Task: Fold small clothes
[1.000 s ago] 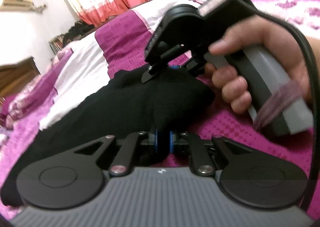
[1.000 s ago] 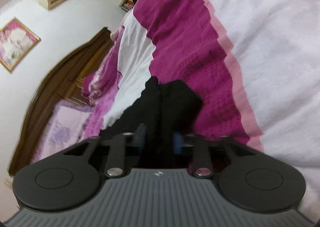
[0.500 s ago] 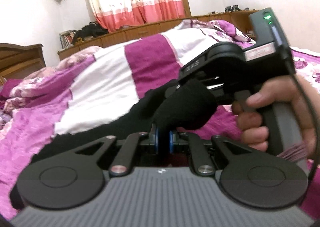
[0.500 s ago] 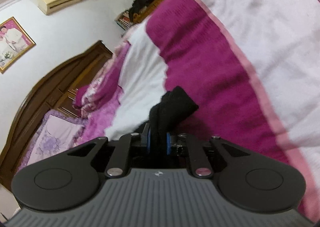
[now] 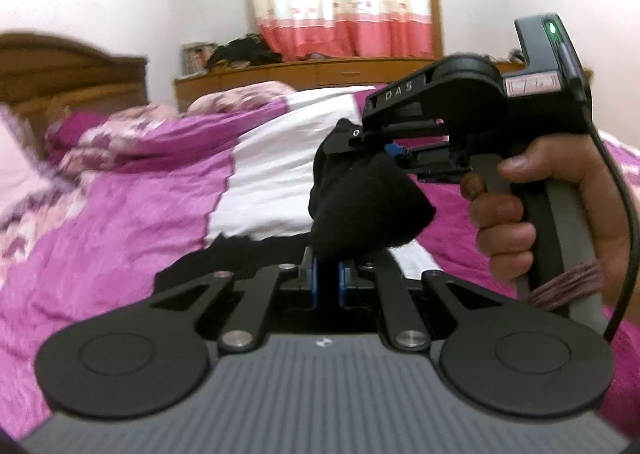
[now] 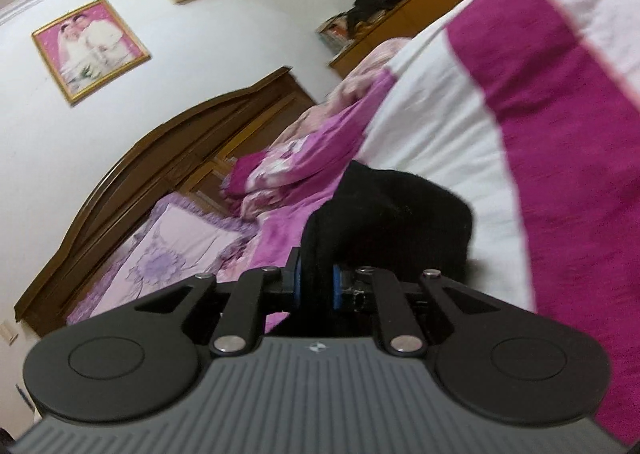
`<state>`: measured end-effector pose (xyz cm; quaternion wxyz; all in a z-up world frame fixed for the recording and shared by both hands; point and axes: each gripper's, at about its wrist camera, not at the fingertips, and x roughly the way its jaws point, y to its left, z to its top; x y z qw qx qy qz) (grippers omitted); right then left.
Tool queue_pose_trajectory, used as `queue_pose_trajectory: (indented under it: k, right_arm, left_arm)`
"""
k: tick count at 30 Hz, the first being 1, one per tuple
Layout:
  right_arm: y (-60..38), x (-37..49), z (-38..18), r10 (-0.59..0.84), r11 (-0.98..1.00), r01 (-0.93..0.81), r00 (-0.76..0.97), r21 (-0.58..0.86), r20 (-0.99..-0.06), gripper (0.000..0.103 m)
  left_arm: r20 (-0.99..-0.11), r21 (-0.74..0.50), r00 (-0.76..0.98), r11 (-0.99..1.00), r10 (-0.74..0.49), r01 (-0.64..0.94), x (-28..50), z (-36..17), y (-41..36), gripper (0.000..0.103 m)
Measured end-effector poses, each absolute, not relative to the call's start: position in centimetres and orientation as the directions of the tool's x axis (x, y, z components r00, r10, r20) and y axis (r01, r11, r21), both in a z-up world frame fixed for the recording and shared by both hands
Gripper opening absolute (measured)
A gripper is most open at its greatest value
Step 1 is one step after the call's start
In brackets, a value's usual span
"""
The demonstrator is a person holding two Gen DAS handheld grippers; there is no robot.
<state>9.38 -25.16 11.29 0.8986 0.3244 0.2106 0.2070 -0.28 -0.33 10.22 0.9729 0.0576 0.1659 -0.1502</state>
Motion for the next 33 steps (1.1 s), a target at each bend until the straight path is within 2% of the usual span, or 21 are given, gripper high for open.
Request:
queue_pose_trajectory:
  k: [7, 12, 17, 19, 22, 27, 29, 30, 31, 33]
  right_arm:
    - [-18.9, 12.1, 11.3, 0.501, 0.736, -0.209, 0.808, 0.644, -0.311, 0.015]
    - [-15.3, 13.8, 11.0, 0.476, 0.757, -0.162, 0.8, 0.633, -0.365, 0.015]
    - [-12.5, 14.1, 11.4, 0.424, 0.802, -0.127, 0.81, 0.584, -0.406, 0.015]
    - [-12.2, 14.3, 11.7, 0.413, 0.802, -0.11, 0.812, 0.587, -0.412, 0.007]
    - [-11.5, 14.6, 12.3, 0.387, 0.827, -0.094, 0.81, 0.554, -0.44, 0.007]
    - [-8.9, 15.7, 12.1, 0.283, 0.916, -0.04, 0.769, 0.399, -0.574, 0.01]
    - [-7.9, 16.0, 12.1, 0.249, 0.94, -0.039, 0.757, 0.339, -0.604, 0.037]
    - [-7.0, 16.3, 12.1, 0.229, 0.954, -0.044, 0.742, 0.296, -0.63, 0.074]
    - [-6.1, 16.5, 12.2, 0.23, 0.961, -0.066, 0.73, 0.269, -0.644, 0.093]
    - [-4.0, 17.0, 12.4, 0.251, 0.966, -0.14, 0.689, 0.215, -0.68, 0.096]
  left_arm:
    - [-0.357, -0.048, 0.893, 0.96, -0.273, 0.275, 1.4, 9.2, 3.7, 0.012]
    - [-0.394, -0.227, 0.856, 0.938, -0.335, 0.263, 1.2, 9.4, 6.0, 0.011]
    - [-0.425, -0.242, 0.851, 0.945, -0.309, 0.222, 1.8, 8.5, 6.9, 0.012]
    - [-0.424, -0.246, 0.853, 0.945, -0.304, 0.214, 2.1, 8.3, 7.7, 0.012]
    - [-0.407, -0.222, 0.867, 0.952, -0.288, 0.212, 2.1, 8.2, 8.8, 0.011]
    - [-0.463, -0.269, 0.834, 0.944, -0.3, 0.19, 2.2, 7.0, 10.2, 0.011]
    - [-0.466, -0.258, 0.83, 0.944, -0.307, 0.204, 1.8, 6.2, 9.9, 0.011]
    - [-0.467, -0.249, 0.828, 0.945, -0.311, 0.214, 1.5, 5.9, 9.6, 0.011]
    - [-0.466, -0.244, 0.827, 0.944, -0.314, 0.221, 1.2, 5.6, 9.4, 0.011]
    - [-0.468, -0.233, 0.825, 0.945, -0.316, 0.229, 0.6, 5.3, 8.9, 0.011]
